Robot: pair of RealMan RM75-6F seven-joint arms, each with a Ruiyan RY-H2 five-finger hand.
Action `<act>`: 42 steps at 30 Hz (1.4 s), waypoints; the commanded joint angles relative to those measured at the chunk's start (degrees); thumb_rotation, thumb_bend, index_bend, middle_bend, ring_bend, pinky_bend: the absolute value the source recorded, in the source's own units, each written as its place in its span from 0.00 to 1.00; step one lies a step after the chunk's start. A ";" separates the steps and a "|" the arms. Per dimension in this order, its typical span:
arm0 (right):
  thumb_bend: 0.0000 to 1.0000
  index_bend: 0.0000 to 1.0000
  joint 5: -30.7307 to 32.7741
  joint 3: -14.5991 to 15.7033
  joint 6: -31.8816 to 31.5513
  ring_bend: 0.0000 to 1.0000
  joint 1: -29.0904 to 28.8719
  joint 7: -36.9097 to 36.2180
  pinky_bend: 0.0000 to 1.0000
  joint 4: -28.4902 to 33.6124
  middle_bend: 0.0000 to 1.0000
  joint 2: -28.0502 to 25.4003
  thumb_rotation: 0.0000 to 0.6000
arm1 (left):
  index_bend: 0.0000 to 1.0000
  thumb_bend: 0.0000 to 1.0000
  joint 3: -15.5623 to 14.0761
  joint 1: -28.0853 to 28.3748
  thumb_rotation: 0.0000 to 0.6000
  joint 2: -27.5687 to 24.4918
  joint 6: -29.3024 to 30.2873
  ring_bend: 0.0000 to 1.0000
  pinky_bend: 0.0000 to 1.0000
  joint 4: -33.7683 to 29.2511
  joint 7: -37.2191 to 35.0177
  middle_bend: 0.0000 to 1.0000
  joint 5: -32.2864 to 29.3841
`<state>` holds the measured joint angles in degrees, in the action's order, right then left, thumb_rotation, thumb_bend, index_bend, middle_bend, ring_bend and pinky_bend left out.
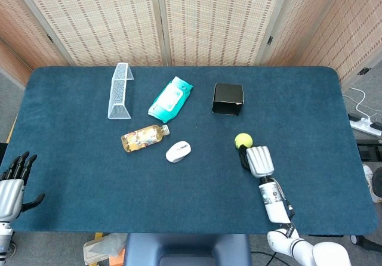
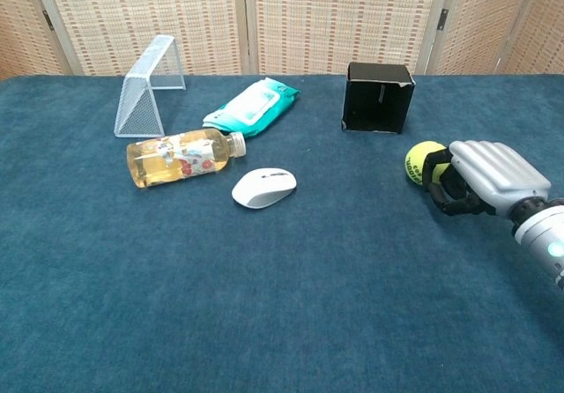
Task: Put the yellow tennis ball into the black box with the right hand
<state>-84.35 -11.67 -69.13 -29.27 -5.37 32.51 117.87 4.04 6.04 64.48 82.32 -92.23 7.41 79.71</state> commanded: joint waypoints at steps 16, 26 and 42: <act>0.69 0.82 1.73 -0.56 10.40 0.64 -9.48 -9.04 0.71 -12.28 0.85 2.79 1.00 | 0.06 0.24 0.74 0.88 1.00 0.85 -1.27 0.05 0.25 0.69 1.46 0.12 -1.95; 0.69 0.82 2.21 -0.42 14.35 0.64 -14.02 -12.76 0.71 -16.53 0.85 3.47 1.00 | 0.06 0.24 1.03 0.93 1.00 1.58 -0.55 0.05 0.25 1.19 2.52 0.12 -2.11; 0.68 0.82 2.50 0.69 21.28 0.63 -19.23 -17.06 0.71 -20.65 0.84 3.64 1.00 | 0.06 0.24 1.46 1.12 1.00 2.00 -0.76 0.05 0.25 1.40 3.74 0.12 -3.42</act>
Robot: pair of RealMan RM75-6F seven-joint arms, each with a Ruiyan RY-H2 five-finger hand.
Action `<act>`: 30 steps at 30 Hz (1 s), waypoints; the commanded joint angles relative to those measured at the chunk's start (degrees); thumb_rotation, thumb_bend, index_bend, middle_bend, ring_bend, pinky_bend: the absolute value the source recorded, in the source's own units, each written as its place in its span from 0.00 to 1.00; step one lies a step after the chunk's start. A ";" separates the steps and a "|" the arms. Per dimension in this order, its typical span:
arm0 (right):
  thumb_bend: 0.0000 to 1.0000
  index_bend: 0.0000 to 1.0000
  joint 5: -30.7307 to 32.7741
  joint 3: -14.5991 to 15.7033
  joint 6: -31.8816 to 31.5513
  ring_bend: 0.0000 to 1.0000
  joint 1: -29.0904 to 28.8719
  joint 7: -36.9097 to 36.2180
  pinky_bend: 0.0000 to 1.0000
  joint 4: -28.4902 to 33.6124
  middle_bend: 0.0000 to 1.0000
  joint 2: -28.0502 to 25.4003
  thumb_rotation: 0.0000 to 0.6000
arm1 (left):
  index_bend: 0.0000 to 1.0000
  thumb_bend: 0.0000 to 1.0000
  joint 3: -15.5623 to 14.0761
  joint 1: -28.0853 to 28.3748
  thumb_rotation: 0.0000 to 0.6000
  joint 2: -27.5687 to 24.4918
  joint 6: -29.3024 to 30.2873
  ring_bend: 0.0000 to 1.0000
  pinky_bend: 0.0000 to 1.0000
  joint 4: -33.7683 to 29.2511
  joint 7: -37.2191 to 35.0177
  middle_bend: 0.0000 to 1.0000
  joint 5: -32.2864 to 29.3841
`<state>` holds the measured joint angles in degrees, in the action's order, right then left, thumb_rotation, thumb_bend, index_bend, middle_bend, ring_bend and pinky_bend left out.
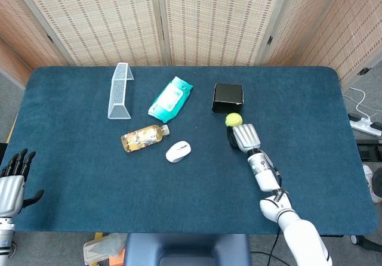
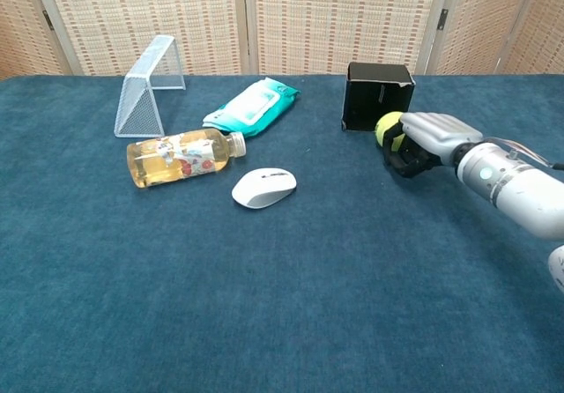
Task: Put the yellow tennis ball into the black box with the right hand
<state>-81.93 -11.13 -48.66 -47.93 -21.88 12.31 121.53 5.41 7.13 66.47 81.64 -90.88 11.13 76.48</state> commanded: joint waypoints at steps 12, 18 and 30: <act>0.68 0.81 0.44 0.64 5.55 0.55 -3.59 -2.36 0.63 -2.32 0.73 0.00 1.00 | 0.06 0.24 0.42 0.32 1.00 0.07 -1.09 0.05 0.25 0.31 0.35 0.12 -1.79; 0.68 0.68 0.18 1.24 7.70 0.46 -4.86 -4.21 0.56 -2.56 0.62 -0.46 1.00 | 0.06 0.24 0.52 0.62 1.00 0.14 -1.99 0.05 0.25 0.57 0.39 0.12 -2.62; 0.67 0.43 0.31 1.71 10.12 0.22 -6.17 -5.68 0.40 -3.35 0.38 -0.94 1.00 | 0.06 0.24 0.72 0.99 1.00 0.26 -2.79 0.05 0.25 0.78 0.68 0.12 -3.75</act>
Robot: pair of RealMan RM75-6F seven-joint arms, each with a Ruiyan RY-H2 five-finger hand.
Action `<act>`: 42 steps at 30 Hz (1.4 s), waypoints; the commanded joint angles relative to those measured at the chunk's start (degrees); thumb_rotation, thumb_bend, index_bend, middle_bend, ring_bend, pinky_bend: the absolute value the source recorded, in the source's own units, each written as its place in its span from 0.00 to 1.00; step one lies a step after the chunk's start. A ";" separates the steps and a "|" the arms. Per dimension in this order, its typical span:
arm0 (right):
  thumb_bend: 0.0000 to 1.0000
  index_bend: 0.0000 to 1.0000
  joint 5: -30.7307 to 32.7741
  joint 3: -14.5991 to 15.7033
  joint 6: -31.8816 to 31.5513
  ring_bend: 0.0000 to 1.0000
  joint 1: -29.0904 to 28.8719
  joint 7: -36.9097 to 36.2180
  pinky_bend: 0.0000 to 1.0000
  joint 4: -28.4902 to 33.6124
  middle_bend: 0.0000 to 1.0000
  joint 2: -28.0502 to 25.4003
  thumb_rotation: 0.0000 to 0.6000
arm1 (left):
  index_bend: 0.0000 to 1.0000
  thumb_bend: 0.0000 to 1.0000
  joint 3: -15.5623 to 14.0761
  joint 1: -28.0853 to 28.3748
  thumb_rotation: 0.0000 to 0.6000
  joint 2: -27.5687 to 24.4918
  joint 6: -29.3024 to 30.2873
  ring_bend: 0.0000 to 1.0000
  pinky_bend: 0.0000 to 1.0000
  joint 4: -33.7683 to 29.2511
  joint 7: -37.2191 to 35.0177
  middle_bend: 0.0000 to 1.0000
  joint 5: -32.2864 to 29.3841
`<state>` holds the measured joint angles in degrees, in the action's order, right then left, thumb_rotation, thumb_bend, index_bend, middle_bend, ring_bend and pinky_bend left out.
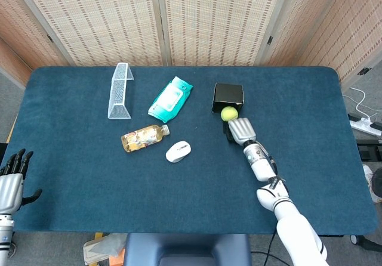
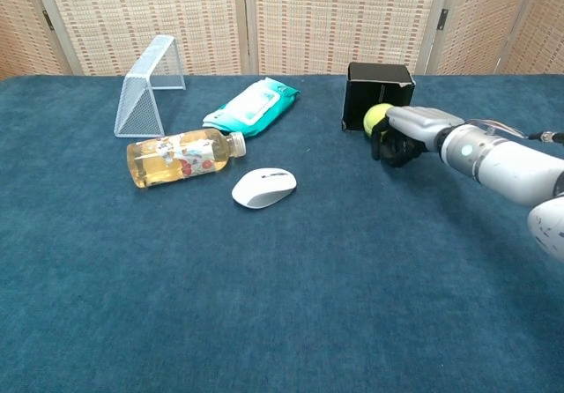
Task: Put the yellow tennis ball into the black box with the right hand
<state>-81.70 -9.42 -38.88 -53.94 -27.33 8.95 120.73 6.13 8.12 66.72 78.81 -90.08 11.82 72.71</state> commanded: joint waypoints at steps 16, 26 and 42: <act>0.66 0.33 -0.03 0.39 -0.46 0.09 -1.57 -0.75 0.30 0.92 0.24 -1.67 1.00 | 0.06 0.24 -0.27 0.19 1.00 -0.02 -0.23 0.05 0.25 -0.16 0.06 0.12 0.07; 0.66 0.30 -0.08 0.68 -0.89 0.07 -1.62 -0.44 0.28 1.71 0.22 -2.06 1.00 | 0.06 0.24 -0.43 0.18 1.00 -0.16 -0.24 0.05 0.25 -0.20 -0.42 0.12 0.30; 0.66 0.29 -0.17 1.10 -1.27 0.07 -1.34 -0.32 0.27 2.16 0.21 -2.64 1.00 | 0.06 0.24 -0.63 0.21 1.00 -0.31 -0.22 0.05 0.25 -0.31 -0.79 0.12 0.66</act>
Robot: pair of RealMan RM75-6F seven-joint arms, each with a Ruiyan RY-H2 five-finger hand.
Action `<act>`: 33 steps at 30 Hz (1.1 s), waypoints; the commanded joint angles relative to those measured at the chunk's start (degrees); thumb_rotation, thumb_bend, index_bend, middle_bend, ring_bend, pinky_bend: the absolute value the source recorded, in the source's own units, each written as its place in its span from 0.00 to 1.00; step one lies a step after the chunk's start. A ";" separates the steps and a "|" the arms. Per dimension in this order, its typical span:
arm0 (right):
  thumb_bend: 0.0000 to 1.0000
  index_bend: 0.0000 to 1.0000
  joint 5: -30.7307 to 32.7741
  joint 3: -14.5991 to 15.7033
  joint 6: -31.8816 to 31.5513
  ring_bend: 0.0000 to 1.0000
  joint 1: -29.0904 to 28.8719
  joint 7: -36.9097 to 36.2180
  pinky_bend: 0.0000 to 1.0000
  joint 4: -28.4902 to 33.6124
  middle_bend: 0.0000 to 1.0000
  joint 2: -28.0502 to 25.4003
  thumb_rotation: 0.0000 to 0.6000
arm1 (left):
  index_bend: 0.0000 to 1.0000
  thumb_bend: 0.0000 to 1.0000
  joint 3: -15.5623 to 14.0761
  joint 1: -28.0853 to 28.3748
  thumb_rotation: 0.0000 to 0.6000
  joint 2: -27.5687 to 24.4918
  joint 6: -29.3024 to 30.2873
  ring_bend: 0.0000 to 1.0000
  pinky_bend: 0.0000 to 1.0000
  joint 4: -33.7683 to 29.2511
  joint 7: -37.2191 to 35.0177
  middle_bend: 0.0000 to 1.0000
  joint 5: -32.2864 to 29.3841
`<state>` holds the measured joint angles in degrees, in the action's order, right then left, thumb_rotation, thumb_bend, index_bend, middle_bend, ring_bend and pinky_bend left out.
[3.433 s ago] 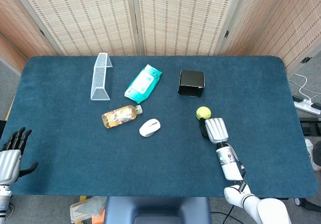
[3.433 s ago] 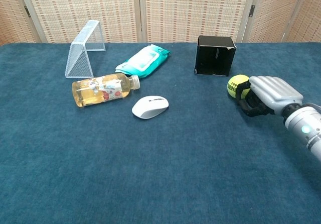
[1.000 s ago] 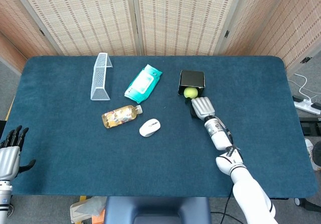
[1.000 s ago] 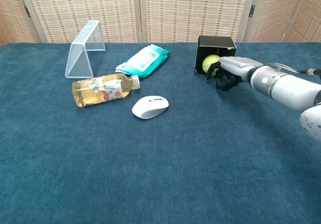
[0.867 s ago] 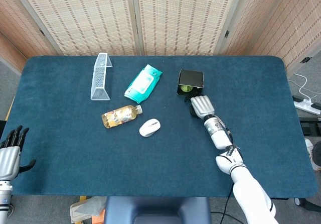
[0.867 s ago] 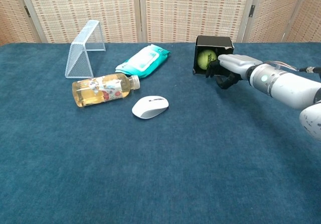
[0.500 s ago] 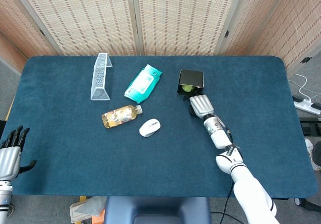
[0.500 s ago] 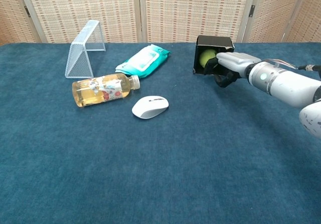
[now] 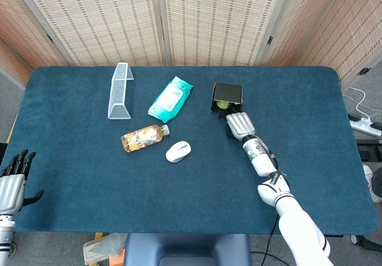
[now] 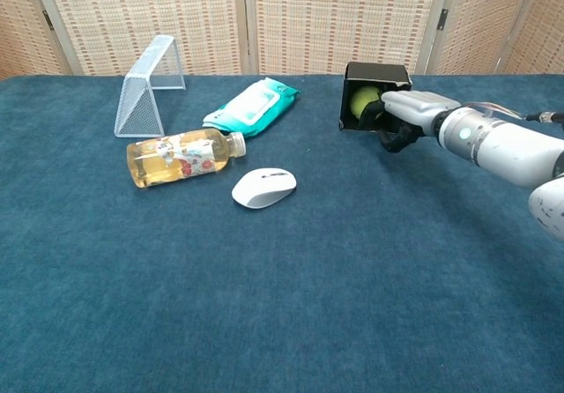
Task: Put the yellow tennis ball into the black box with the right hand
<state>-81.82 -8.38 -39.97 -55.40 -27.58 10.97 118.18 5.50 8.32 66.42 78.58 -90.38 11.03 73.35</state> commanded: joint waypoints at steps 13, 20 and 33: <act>0.44 0.29 -2.03 2.11 -8.23 0.07 4.77 -0.08 0.26 5.57 0.24 -4.59 1.00 | 0.06 0.24 -0.25 -0.02 1.00 -0.20 0.10 0.05 0.25 -0.15 -0.62 0.12 0.67; 0.26 0.29 -4.64 4.44 -16.96 0.07 9.30 1.93 0.26 15.41 0.26 -11.32 1.00 | 0.06 0.24 -0.38 -0.13 1.00 -0.40 0.29 0.05 0.25 -0.24 -1.29 0.12 1.13; 0.05 0.29 0.78 4.00 -36.28 0.03 26.70 33.36 0.20 55.03 0.20 -34.58 1.00 | 0.06 0.24 -0.46 -0.40 1.00 -0.59 0.82 0.05 0.25 -0.19 -1.97 0.12 1.65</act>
<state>-84.29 -4.30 -70.33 -35.52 -6.29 53.43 92.37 5.06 7.92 65.83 79.38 -90.56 9.05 74.96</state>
